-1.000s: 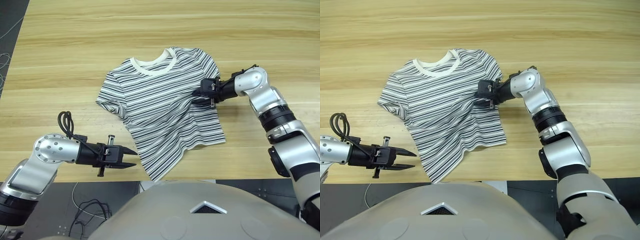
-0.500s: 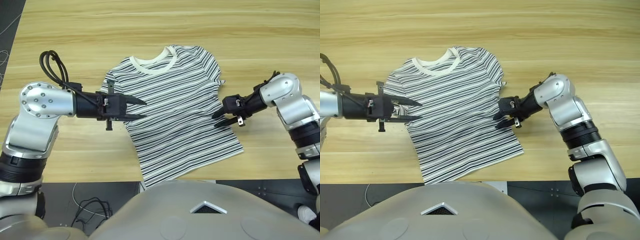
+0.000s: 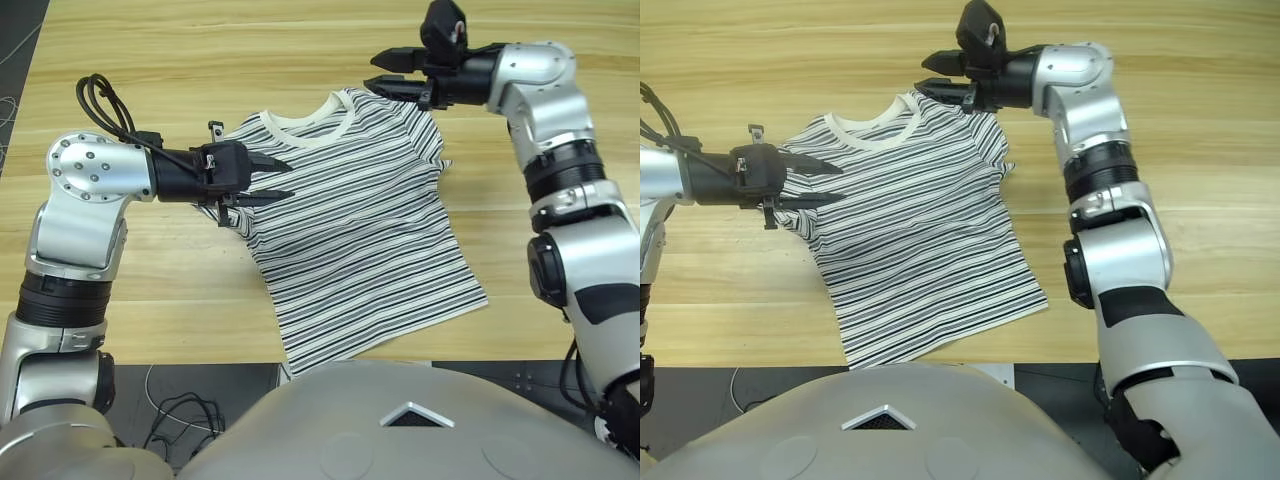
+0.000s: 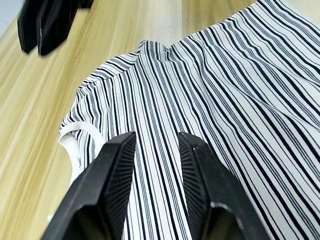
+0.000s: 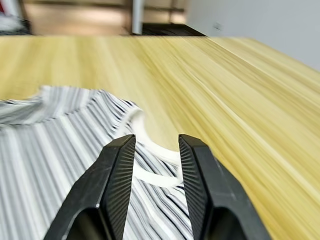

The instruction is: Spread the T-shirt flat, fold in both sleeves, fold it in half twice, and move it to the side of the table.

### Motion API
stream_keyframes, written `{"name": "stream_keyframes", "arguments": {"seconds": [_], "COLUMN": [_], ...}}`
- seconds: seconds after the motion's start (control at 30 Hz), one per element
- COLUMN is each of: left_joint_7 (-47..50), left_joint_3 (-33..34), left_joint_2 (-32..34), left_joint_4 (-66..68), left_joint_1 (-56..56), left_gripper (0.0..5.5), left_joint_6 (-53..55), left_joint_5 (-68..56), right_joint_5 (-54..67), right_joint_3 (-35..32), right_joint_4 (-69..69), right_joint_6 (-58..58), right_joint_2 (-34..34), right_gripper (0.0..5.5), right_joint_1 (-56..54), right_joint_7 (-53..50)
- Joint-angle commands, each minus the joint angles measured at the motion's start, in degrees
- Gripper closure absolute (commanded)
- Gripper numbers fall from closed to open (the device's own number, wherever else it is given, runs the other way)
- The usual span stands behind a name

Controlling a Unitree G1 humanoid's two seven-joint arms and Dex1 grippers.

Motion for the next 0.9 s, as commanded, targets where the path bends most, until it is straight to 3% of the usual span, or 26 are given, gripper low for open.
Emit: {"name": "stream_keyframes", "arguments": {"seconds": [0.03, 0.17, 0.47, 0.73, 0.9], "left_joint_7": [-0.91, -0.52, 0.41, 0.64, 9.38], "left_joint_3": [-1.09, -1.34, -0.44, 0.7, 1.43], "left_joint_2": [-0.66, -0.73, -0.35, -0.3, -6.33], "left_joint_4": [-0.08, -1.89, -4.47, -3.34, 4.22], "left_joint_1": [-0.15, 1.36, 4.66, 5.54, 0.87], "left_gripper": [3.93, 3.93, 3.93, 3.93, 3.93], "left_joint_6": [-1.66, -1.71, -1.99, -3.09, -2.39], "left_joint_5": [0.99, 0.8, 1.18, 1.33, 4.49], "right_joint_5": [-8.05, -14.91, -17.98, -19.42, -19.19], "right_joint_3": [2.71, 5.16, 0.3, -2.15, -3.59], "right_joint_4": [12.01, 16.08, 17.47, 17.25, 16.66], "right_joint_6": [-2.67, -0.58, 7.86, 8.43, 3.33], "right_joint_2": [6.42, 7.51, 0.48, -4.22, -3.67], "right_gripper": [3.9, 3.9, 3.9, 3.9, 3.9], "right_joint_1": [-3.7, -2.24, -1.14, -0.78, -2.32], "right_joint_7": [-13.6, -19.7, -23.31, -23.5, -22.7]}}
